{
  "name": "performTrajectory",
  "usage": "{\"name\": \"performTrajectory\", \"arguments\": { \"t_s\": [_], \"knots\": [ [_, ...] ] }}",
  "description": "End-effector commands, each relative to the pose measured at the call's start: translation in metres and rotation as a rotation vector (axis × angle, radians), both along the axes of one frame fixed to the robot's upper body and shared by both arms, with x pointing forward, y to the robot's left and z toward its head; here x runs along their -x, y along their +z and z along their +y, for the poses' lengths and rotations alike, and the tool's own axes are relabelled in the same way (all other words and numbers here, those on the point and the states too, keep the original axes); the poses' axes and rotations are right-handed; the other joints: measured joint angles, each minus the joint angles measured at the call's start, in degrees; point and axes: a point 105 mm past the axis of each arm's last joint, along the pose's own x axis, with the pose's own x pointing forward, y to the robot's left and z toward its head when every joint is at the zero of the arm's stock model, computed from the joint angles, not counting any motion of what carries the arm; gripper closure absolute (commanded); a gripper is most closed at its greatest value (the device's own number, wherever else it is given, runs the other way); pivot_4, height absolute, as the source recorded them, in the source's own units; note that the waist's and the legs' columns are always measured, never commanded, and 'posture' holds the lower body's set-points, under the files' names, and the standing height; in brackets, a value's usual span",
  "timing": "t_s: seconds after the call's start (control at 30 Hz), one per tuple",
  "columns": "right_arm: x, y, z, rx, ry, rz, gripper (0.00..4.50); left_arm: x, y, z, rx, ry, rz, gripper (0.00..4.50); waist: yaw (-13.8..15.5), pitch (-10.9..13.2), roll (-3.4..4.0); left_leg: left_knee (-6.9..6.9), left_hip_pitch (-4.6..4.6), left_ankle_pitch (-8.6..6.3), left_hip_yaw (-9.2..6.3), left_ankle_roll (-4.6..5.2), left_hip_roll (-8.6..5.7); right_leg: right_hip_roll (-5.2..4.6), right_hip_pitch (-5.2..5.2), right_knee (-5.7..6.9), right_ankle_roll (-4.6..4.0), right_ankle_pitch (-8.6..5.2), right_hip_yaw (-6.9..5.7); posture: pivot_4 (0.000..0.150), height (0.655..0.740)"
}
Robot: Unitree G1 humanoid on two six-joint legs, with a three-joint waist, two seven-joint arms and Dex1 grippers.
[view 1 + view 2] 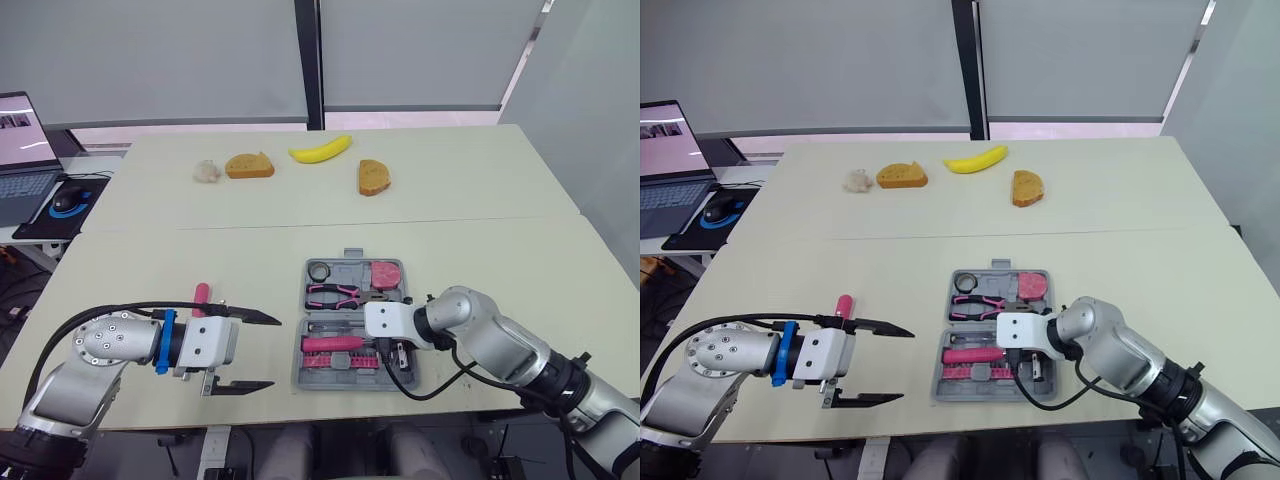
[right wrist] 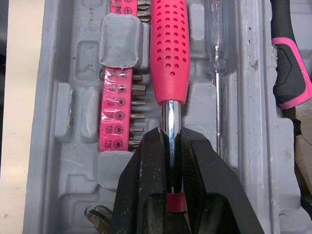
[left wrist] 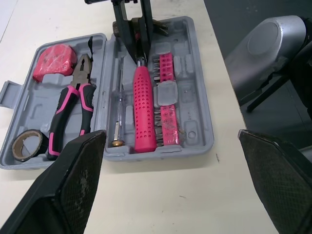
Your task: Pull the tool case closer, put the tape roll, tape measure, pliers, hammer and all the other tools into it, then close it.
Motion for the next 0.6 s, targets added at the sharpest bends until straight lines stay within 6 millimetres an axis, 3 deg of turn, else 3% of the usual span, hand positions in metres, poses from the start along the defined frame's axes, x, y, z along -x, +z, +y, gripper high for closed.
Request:
{"name": "performTrajectory", "arguments": {
  "t_s": [0.03, 0.13, 0.2, 0.27, 0.4, 0.53, 0.6],
  "knots": [
    [0.001, 0.003, 0.004, -0.012, 0.019, -0.016, 4.29, 0.0, 0.002, -0.001, 0.005, -0.004, -0.018, 0.0, 0.0, 0.0, 0.0, 0.0, 0.0, 0.0, 0.0, 0.0, 0.0, 0.0, 0.0, 0.0, 0.0, 0.0, 0.0, 0.15, 0.74],
    [0.001, 0.003, 0.004, -0.018, 0.008, -0.008, 4.29, -0.001, 0.002, -0.002, 0.005, -0.003, -0.021, 0.0, 0.0, 0.0, 0.0, 0.0, 0.0, 0.0, 0.0, 0.0, 0.0, 0.0, 0.0, 0.0, 0.0, 0.0, 0.0, 0.15, 0.74],
    [0.001, 0.006, 0.004, -0.034, -0.002, 0.001, 3.58, -0.003, 0.002, -0.002, 0.006, -0.003, -0.024, 0.0, 0.0, 0.0, 0.0, 0.0, 0.0, 0.0, 0.0, 0.0, 0.0, 0.0, 0.0, 0.0, 0.0, 0.0, 0.0, 0.15, 0.74],
    [0.002, 0.012, 0.004, -0.057, 0.0, 0.014, 3.23, -0.004, 0.002, -0.003, 0.008, -0.003, -0.027, 0.0, 0.0, 0.0, 0.0, 0.0, 0.0, 0.0, 0.0, 0.0, 0.0, 0.0, 0.0, 0.01, 0.0, 0.0, 0.0, 0.15, 0.74],
    [0.0, 0.042, 0.009, -0.156, -0.001, 0.016, 2.27, -0.005, 0.003, -0.004, 0.014, 0.001, -0.031, 0.0, 0.0, 0.0, 0.0, 0.0, 0.0, 0.0, -0.01, 0.0, 0.0, 0.0, 0.01, 0.01, 0.0, 0.0, 0.0, 0.15, 0.74],
    [-0.004, 0.063, 0.009, -0.231, 0.016, -0.043, 2.27, -0.006, 0.004, -0.004, 0.021, 0.009, -0.033, 0.0, 0.0, 0.0, 0.0, 0.0, 0.0, 0.0, -0.03, 0.0, 0.0, 0.0, 0.01, 0.01, 0.0, 0.0, -0.01, 0.15, 0.74],
    [-0.005, 0.065, 0.008, -0.253, 0.022, -0.07, 2.62, -0.007, 0.005, -0.004, 0.022, 0.01, -0.033, 0.0, 0.0, 0.0, 0.0, 0.0, 0.01, 0.0, -0.02, -0.01, 0.0, 0.0, 0.0, 0.0, 0.0, 0.0, -0.01, 0.15, 0.74]
  ]
}}
